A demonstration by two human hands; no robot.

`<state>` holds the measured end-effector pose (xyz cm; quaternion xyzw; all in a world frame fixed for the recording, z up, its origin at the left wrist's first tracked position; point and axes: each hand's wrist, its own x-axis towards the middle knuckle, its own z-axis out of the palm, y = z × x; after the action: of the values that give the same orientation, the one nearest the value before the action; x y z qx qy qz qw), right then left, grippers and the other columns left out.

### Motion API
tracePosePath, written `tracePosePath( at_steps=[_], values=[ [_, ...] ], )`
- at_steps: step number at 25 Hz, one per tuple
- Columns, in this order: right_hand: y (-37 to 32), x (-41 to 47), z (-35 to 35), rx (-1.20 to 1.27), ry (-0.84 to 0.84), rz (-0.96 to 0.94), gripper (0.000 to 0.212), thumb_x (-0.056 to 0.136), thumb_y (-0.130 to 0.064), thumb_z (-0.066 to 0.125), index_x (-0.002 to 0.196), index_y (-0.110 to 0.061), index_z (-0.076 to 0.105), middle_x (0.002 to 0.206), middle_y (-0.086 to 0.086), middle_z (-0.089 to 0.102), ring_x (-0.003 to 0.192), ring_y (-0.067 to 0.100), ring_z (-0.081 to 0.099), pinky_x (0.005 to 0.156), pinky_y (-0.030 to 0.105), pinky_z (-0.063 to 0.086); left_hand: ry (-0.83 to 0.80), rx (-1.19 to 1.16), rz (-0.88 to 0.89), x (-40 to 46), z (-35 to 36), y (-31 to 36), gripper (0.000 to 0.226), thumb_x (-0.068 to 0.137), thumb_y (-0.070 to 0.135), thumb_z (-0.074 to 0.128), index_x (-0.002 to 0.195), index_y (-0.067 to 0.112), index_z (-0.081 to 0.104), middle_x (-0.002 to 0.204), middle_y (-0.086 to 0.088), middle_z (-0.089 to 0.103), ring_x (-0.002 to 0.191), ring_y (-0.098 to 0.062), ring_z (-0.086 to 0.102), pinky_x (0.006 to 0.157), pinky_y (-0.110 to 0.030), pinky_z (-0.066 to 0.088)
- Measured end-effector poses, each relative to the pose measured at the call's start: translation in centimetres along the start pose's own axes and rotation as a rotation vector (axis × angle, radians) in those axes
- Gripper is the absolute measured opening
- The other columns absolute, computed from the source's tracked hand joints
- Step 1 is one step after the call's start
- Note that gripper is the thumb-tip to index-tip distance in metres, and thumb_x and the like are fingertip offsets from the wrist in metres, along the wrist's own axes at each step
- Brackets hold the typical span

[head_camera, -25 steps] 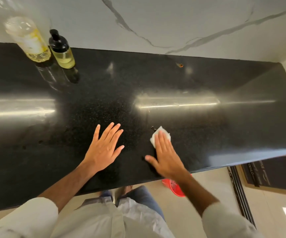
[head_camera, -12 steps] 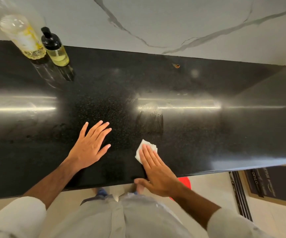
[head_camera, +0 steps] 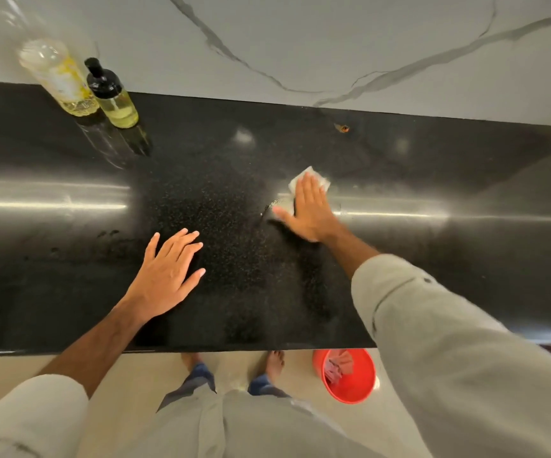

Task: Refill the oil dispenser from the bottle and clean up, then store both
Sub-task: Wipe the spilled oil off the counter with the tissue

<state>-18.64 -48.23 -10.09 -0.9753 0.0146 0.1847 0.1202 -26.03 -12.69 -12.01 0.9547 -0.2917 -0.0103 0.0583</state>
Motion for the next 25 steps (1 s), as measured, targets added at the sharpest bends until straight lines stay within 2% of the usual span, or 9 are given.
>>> tracePosePath(
  at_steps=[5, 7, 9, 12, 15, 18, 21, 23, 25],
  values=[
    [-3.8, -18.4, 6.5, -0.021, -0.201, -0.43, 0.103, 0.095, -0.078, 0.03, 0.162, -0.007, -0.003, 0.169, 0.014, -0.013, 0.156, 0.023, -0.019, 0.127, 0.041, -0.008, 0.065, 0.06, -0.034, 1.0, 0.3, 2.8, 0.057, 0.1, 0.047, 0.034, 0.135, 0.01, 0.058, 0.146, -0.01, 0.053, 0.143, -0.028, 0.044, 0.117, -0.065, 0.018],
    [-0.8, -22.1, 6.7, -0.048, -0.203, -0.429, 0.1, 0.097, -0.077, 0.029, 0.162, -0.01, -0.004, 0.169, 0.01, -0.015, 0.156, 0.019, -0.021, 0.128, 0.04, -0.006, 0.048, 0.057, 0.043, 1.4, 0.7, 4.5, 0.058, 0.101, 0.047, 0.033, 0.138, 0.011, 0.057, 0.149, -0.009, 0.051, 0.144, -0.027, 0.042, 0.118, -0.066, 0.02],
    [4.5, -21.4, 5.3, -0.083, -0.147, -0.291, 0.102, 0.094, -0.081, 0.023, 0.162, -0.01, -0.003, 0.169, 0.01, -0.015, 0.157, 0.02, -0.017, 0.128, 0.04, -0.001, 0.023, 0.059, 0.081, 1.7, 1.1, 5.7, 0.058, 0.101, 0.048, 0.032, 0.14, 0.012, 0.056, 0.151, -0.008, 0.049, 0.145, -0.027, 0.041, 0.118, -0.065, 0.022],
    [10.9, -14.0, 1.3, -0.031, -0.058, -0.04, 0.109, 0.088, -0.085, 0.006, 0.161, -0.005, -0.007, 0.167, 0.013, -0.019, 0.156, 0.025, -0.016, 0.128, 0.041, -0.005, 0.022, 0.054, 0.048, 2.1, 1.3, 6.4, 0.057, 0.102, 0.047, 0.032, 0.14, 0.013, 0.056, 0.15, -0.007, 0.05, 0.144, -0.026, 0.043, 0.118, -0.063, 0.023],
    [10.4, -5.7, -1.4, 0.014, 0.013, 0.082, 0.117, 0.084, -0.087, 0.005, 0.159, 0.001, -0.009, 0.167, 0.021, -0.017, 0.156, 0.03, -0.017, 0.127, 0.048, -0.005, 0.037, 0.068, 0.052, 2.0, 1.0, 6.4, 0.056, 0.102, 0.047, 0.033, 0.139, 0.013, 0.056, 0.149, -0.007, 0.052, 0.143, -0.026, 0.045, 0.117, -0.062, 0.024],
    [5.4, -5.0, 0.6, -0.043, 0.015, -0.045, 0.11, 0.092, -0.082, 0.017, 0.16, 0.002, -0.005, 0.167, 0.023, -0.013, 0.156, 0.034, -0.013, 0.127, 0.049, -0.004, 0.05, 0.052, 0.027, 2.0, 1.1, 7.1, 0.055, 0.102, 0.046, 0.034, 0.137, 0.011, 0.058, 0.148, -0.008, 0.053, 0.142, -0.027, 0.045, 0.117, -0.061, 0.025],
    [1.6, -14.9, 4.5, -0.067, -0.101, -0.35, 0.104, 0.096, -0.08, 0.024, 0.161, -0.004, -0.003, 0.168, 0.017, -0.013, 0.156, 0.027, -0.016, 0.128, 0.047, 0.0, 0.066, 0.017, -0.004, 1.9, 1.5, 7.5, 0.056, 0.101, 0.045, 0.035, 0.136, 0.009, 0.059, 0.147, -0.009, 0.053, 0.143, -0.028, 0.044, 0.116, -0.061, 0.026],
    [2.3, -21.7, 5.7, -0.082, -0.185, -0.436, 0.1, 0.097, -0.077, 0.028, 0.162, -0.008, -0.004, 0.169, 0.012, -0.014, 0.156, 0.022, -0.02, 0.128, 0.044, -0.002, 0.064, 0.015, -0.008, 1.9, 1.5, 7.6, 0.056, 0.101, 0.046, 0.034, 0.137, 0.009, 0.059, 0.147, -0.01, 0.053, 0.143, -0.029, 0.043, 0.117, -0.061, 0.025],
    [6.4, -23.3, 5.1, -0.109, -0.172, -0.394, 0.099, 0.098, -0.076, 0.029, 0.162, -0.009, -0.004, 0.169, 0.01, -0.015, 0.155, 0.019, -0.021, 0.129, 0.042, 0.0, 0.052, 0.018, -0.007, 1.9, 1.5, 7.6, 0.057, 0.101, 0.046, 0.033, 0.137, 0.009, 0.059, 0.148, -0.01, 0.053, 0.143, -0.029, 0.043, 0.116, -0.061, 0.026]
  ],
)
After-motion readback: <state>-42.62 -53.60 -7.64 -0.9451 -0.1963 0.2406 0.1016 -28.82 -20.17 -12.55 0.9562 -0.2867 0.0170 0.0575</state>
